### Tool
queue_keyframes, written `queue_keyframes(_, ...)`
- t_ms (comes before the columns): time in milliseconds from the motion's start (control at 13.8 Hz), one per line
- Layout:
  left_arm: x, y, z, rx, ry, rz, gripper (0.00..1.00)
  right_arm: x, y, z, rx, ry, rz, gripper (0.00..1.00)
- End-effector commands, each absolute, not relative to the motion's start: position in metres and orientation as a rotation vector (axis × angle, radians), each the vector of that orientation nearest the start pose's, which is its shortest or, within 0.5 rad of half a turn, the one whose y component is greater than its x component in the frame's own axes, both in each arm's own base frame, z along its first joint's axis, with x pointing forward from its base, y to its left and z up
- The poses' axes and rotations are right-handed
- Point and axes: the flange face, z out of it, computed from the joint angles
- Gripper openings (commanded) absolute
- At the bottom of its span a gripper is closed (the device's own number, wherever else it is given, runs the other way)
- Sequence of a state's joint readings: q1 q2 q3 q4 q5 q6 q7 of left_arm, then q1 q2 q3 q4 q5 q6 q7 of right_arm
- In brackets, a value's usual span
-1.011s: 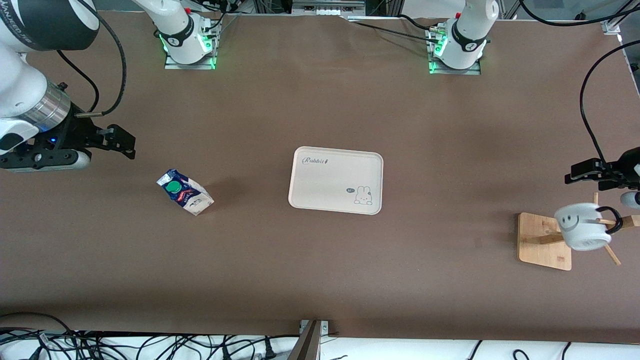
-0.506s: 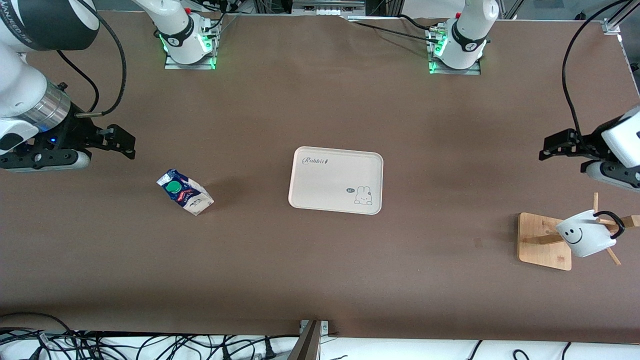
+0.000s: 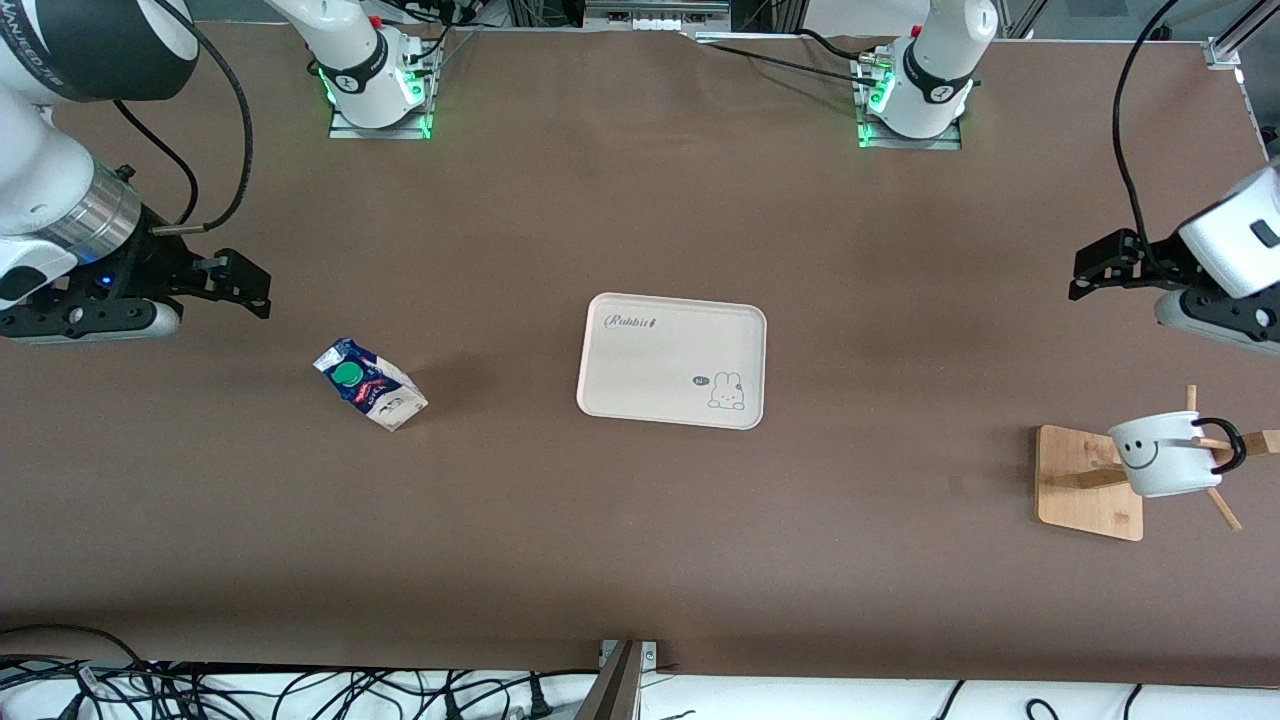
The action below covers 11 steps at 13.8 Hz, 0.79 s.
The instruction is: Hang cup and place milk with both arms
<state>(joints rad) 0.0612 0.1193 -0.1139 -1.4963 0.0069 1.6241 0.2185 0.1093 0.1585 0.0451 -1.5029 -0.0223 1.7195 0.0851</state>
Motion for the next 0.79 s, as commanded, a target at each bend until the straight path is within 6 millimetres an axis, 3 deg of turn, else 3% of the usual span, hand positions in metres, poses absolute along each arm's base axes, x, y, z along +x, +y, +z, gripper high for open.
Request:
queue_keyframes(0,0.539,-0.023,0.589,-3.074,0.377,-0.102,1.00,0.606,0.090,0.582,-3.158,-0.093,-0.107,1.00)
queue_keyframes(72,0.538,-0.035,0.591,-3.076,0.352,-0.113,1.00,0.606,0.090,0.582,-3.158,-0.093,-0.107,1.00)
queue_keyframes(217,0.539,-0.017,0.589,-3.101,0.266,-0.110,1.00,0.606,0.090,0.582,-3.158,-0.093,-0.107,1.00)
queue_keyframes(433,0.540,-0.019,0.587,-3.094,0.325,-0.088,1.00,0.606,0.092,0.582,-3.158,-0.085,-0.107,1.00)
queue_keyframes(722,0.558,-0.017,0.590,-3.102,0.312,-0.022,1.00,0.606,0.095,0.581,-3.168,-0.099,-0.130,1.00)
